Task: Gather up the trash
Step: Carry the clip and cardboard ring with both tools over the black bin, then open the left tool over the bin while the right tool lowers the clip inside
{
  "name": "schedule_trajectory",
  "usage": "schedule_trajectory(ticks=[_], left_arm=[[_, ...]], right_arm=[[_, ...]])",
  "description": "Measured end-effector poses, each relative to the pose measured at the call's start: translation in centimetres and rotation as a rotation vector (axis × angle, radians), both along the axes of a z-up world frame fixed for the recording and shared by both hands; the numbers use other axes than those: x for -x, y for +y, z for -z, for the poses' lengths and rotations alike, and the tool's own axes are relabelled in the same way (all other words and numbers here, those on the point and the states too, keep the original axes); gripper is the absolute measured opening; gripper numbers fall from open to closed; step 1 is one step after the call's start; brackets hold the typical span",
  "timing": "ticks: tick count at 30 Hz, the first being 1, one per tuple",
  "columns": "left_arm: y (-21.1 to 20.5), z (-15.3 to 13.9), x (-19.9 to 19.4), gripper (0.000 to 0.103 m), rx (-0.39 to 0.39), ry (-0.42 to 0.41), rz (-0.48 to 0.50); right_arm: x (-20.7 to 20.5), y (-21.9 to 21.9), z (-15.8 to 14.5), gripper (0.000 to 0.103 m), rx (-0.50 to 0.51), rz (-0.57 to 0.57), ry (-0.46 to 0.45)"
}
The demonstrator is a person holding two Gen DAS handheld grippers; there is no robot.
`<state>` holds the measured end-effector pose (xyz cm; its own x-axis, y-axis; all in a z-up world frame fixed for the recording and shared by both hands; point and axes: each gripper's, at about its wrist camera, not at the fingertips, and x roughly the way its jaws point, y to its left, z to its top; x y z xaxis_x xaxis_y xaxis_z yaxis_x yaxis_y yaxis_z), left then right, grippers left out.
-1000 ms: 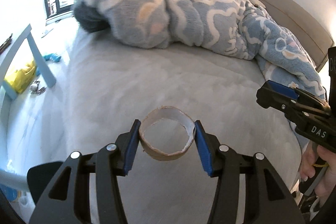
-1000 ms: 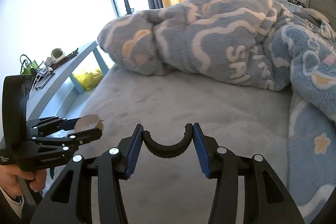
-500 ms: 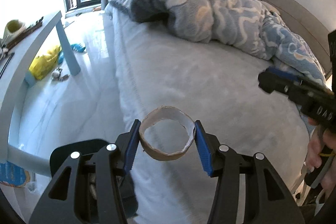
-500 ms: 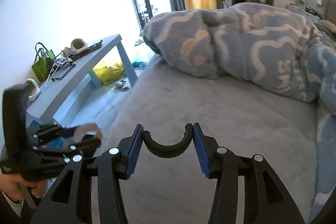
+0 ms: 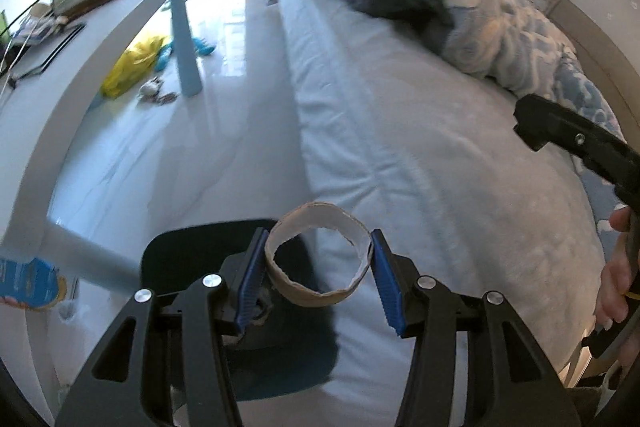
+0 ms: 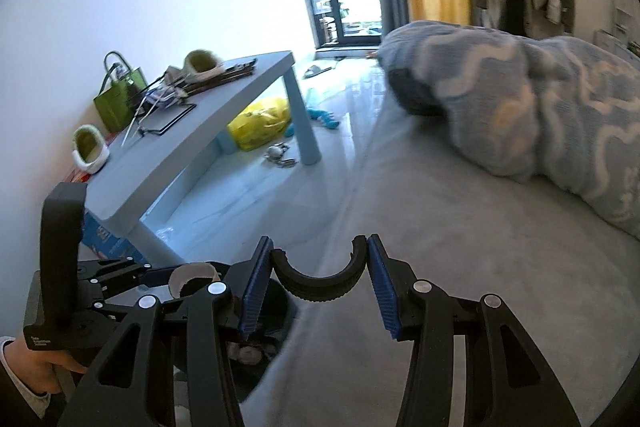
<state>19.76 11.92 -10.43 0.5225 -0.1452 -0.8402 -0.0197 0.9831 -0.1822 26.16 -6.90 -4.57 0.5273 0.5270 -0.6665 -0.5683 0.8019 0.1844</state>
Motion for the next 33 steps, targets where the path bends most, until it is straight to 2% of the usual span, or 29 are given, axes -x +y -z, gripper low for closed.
schedule_trajectory(ticks=[9, 17, 22, 28, 33], left_arm=[[4.7, 2.6, 1.4, 0.054, 0.0, 0.098, -0.049], [7.3, 3.2, 2.4, 0.056, 0.018, 0.128, -0.068], [9.0, 3.6, 3.0, 0.071, 0.036, 0.147, -0.085], [10.8, 2.3, 3.8, 0.076, 0.044, 0.099, -0.112], [12.2, -0.1, 4.7, 0.076, 0.041, 0.02, -0.137]], right_arm=[[0.6, 5.8, 1.2, 0.049, 0.019, -0.077, 0.025], [0.9, 9.9, 1.9, 0.049, 0.022, -0.119, 0.036], [0.8, 11.9, 2.8, 0.049, 0.033, -0.14, 0.054], [0.9, 14.1, 4.5, 0.049, 0.071, -0.166, 0.081], [1.0, 16.1, 6.7, 0.049, 0.118, -0.187, 0.116]])
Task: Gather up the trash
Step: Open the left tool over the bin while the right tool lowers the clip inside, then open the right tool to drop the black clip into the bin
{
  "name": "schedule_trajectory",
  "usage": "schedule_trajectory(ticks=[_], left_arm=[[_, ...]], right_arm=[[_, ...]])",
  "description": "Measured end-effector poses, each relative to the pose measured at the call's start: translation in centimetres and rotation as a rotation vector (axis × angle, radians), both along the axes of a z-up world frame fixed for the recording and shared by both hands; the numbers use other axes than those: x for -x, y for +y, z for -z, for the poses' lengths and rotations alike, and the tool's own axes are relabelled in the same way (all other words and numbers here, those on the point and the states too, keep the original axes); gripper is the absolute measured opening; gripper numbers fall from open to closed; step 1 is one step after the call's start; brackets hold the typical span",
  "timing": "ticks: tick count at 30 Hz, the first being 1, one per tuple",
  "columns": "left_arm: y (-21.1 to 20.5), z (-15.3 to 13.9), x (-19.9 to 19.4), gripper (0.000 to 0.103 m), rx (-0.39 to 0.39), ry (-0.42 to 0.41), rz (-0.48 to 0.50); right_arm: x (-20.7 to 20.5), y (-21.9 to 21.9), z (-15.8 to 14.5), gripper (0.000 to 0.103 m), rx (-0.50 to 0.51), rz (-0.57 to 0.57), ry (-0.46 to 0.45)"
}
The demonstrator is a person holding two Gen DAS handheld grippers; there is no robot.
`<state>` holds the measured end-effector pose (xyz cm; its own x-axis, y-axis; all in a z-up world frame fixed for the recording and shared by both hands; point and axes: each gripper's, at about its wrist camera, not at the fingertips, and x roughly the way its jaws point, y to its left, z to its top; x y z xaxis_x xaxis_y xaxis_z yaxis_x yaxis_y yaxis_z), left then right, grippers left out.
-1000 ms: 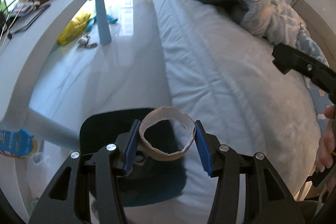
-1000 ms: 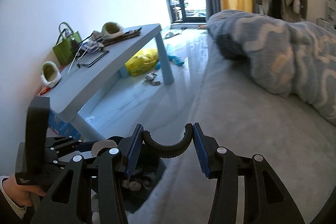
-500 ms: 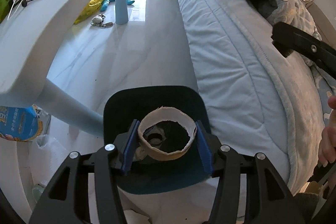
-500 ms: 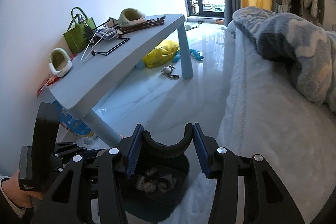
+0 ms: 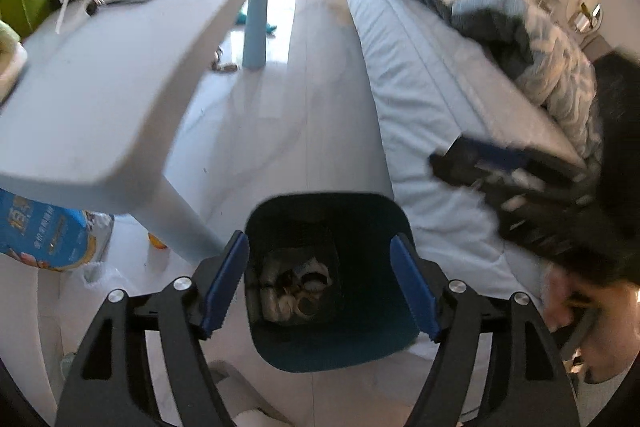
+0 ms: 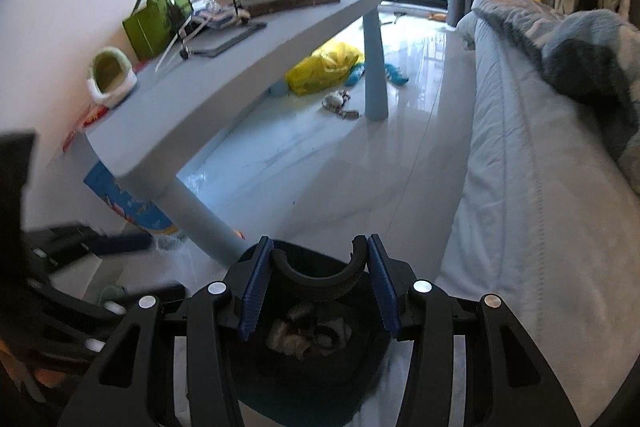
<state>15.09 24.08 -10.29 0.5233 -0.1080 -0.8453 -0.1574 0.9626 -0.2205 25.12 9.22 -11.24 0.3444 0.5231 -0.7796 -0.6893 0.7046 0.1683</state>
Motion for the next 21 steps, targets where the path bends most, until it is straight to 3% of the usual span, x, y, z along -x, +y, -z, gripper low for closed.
schedule_trajectory(ticks=[11, 21], left_arm=[[2.1, -4.2, 1.7, 0.076, -0.006, -0.131, -0.034], [3.1, -6.8, 2.5, 0.065, -0.013, -0.211, -0.054]], right_arm=[[1.0, 3.9, 4.7, 0.049, 0.114, -0.067, 0.073], [2.0, 5.7, 8.7, 0.051, 0.228, -0.115, 0.129]])
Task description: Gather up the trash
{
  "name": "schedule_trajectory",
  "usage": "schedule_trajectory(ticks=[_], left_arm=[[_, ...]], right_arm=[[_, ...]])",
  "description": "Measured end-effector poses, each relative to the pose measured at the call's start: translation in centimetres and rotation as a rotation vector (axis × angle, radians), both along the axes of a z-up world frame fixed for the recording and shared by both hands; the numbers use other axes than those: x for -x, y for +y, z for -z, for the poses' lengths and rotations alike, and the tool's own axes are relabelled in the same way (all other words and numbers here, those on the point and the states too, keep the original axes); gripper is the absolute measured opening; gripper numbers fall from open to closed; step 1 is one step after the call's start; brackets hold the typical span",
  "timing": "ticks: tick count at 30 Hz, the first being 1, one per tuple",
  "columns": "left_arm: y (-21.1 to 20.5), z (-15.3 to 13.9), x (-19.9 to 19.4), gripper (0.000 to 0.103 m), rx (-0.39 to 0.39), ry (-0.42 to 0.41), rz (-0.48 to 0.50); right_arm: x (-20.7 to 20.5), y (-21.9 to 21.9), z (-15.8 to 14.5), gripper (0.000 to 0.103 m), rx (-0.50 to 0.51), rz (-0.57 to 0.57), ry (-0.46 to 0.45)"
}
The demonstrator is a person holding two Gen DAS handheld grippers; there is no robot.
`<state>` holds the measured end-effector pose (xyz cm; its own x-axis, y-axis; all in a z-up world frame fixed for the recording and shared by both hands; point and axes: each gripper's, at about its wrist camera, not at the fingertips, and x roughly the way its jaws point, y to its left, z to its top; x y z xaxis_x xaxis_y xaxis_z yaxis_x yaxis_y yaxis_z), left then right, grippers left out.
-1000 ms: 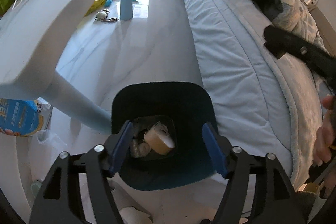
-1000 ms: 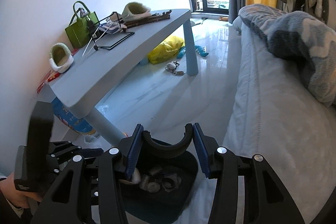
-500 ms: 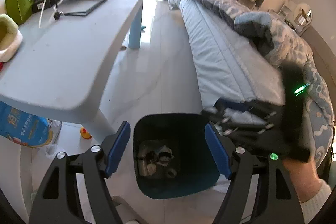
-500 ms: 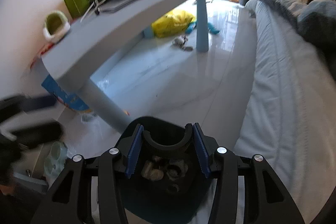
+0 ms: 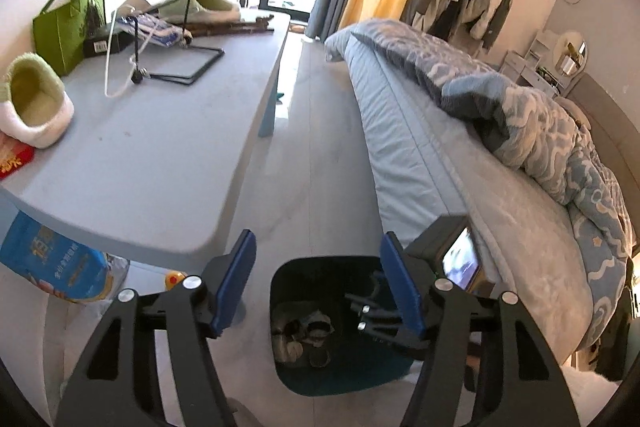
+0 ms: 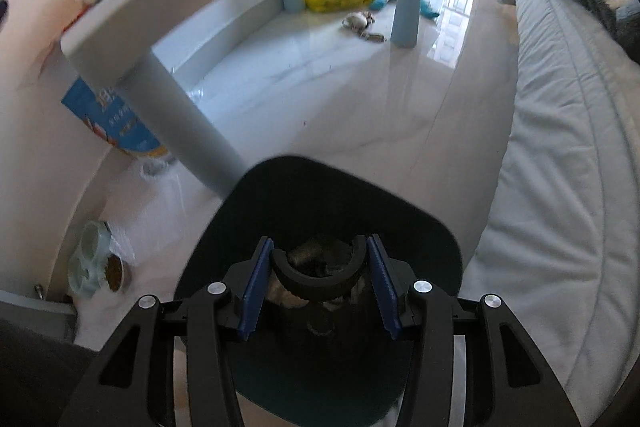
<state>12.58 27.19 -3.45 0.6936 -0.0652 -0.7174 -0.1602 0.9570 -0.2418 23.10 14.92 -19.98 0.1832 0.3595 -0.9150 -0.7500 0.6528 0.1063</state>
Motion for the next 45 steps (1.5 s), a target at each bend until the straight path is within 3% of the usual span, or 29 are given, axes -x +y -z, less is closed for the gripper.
schedule_trajectory(ticks=[5, 12, 17, 23, 27, 29, 33, 39, 45], left_arm=[[0.0, -1.4, 0.3, 0.065, 0.014, -0.048, 0.004], [-1.2, -3.0, 0.2, 0.065, 0.004, -0.081, 0.016], [-2.6, -4.5, 0.7, 0.067, -0.004, -0.12, 0.026], [-4.2, -5.8, 2.1, 0.087, -0.092, -0.161, 0.02], [-4.8, -6.7, 3.7, 0.095, -0.079, -0.209, 0.008], [-5.1, -6.8, 5.2, 0.096, -0.067, -0.233, -0.01], [-6.3, -6.9, 7.5, 0.099, -0.113, -0.25, -0.049], [-9.1, -6.5, 10.4, 0.1, -0.209, -0.241, -0.045], [-11.4, -6.1, 13.0, 0.1, -0.235, -0.24, -0.025]], right_arm=[[0.6, -0.5, 1.4, 0.064, 0.07, -0.015, 0.001], [0.6, -2.0, 0.1, 0.066, 0.047, 0.0, -0.013], [0.8, -3.8, -2.6, 0.066, -0.019, 0.041, -0.05], [3.0, -7.4, -7.0, 0.067, -0.121, 0.105, -0.117], [4.9, -10.4, -10.3, 0.072, -0.184, 0.147, -0.2], [5.9, -12.0, -11.9, 0.075, -0.216, 0.174, -0.244], [7.8, -15.9, -14.7, 0.089, -0.271, 0.246, -0.337], [10.8, -21.9, -17.2, 0.095, -0.329, 0.349, -0.418], [14.2, -28.0, -19.8, 0.099, -0.357, 0.453, -0.51]])
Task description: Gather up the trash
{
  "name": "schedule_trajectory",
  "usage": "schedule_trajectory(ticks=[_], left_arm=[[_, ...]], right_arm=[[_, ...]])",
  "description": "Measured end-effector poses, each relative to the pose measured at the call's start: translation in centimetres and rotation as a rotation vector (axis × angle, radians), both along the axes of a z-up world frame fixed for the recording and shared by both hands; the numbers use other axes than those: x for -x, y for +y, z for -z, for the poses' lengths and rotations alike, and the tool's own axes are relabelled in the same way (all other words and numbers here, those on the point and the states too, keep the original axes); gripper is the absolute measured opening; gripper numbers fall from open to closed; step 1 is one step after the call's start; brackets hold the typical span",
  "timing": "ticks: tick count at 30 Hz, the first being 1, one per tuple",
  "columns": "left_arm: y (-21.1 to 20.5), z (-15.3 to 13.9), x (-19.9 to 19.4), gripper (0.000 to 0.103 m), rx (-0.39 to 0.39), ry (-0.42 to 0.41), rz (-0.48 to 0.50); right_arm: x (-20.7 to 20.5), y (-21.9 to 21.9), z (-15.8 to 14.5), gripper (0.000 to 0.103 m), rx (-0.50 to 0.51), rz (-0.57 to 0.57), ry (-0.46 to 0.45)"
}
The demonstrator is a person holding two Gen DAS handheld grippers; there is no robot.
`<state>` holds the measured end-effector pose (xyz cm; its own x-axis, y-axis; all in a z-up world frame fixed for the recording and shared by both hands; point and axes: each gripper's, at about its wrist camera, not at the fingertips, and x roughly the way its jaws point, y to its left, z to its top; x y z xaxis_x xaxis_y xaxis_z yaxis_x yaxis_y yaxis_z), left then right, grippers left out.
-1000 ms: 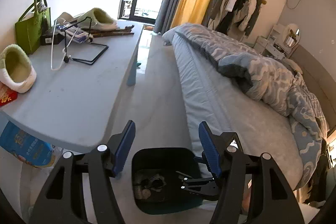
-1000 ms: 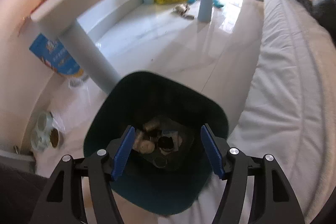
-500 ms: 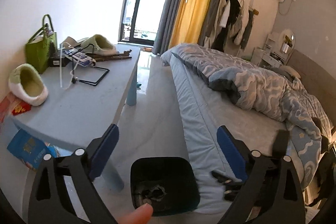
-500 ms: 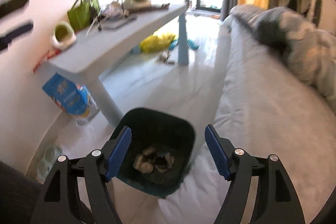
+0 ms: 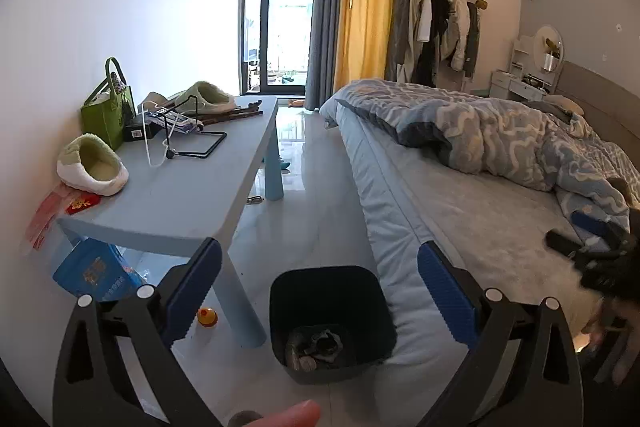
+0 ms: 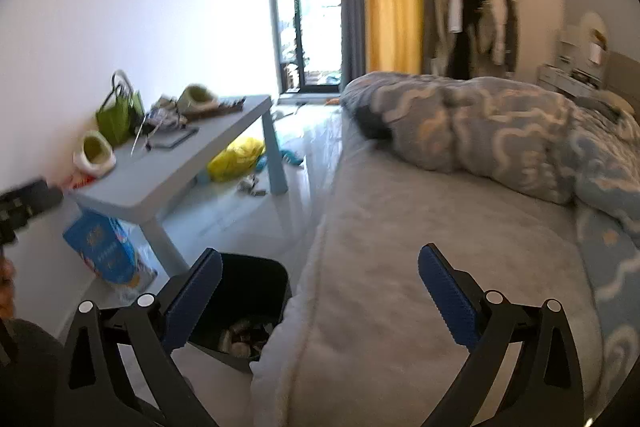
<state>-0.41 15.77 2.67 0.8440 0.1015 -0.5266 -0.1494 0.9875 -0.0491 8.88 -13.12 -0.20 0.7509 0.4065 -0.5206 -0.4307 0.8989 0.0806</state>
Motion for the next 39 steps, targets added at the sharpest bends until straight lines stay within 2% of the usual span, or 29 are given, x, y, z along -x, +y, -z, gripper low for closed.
schedule_trajectory(ticks=[6, 14, 17, 21, 28, 39], left_arm=[[-1.4, 0.0, 2.3, 0.1, -0.005, -0.015, 0.003], [-3.6, 0.3, 4.4, 0.1, -0.026, -0.018, 0.023], [-4.5, 0.5, 5.0, 0.1, -0.04, -0.021, 0.03], [-5.6, 0.7, 5.8, 0.1, -0.066, -0.023, 0.046], [-6.4, 1.0, 6.4, 0.1, -0.089, -0.032, 0.027], [-6.9, 1.5, 6.2, 0.1, -0.081, -0.021, 0.012]], right_arm=[[3.3, -4.4, -1.9, 0.1, 0.012, 0.062, -0.072], [7.4, -8.6, -3.1, 0.1, 0.021, 0.126, -0.119], [9.1, -11.3, -3.3, 0.1, -0.066, 0.163, -0.104], [10.4, -13.2, -3.6, 0.1, -0.047, 0.216, -0.126], [11.8, -15.5, -2.7, 0.1, -0.076, 0.172, -0.115], [12.1, -14.2, -2.2, 0.1, -0.075, 0.077, -0.093]])
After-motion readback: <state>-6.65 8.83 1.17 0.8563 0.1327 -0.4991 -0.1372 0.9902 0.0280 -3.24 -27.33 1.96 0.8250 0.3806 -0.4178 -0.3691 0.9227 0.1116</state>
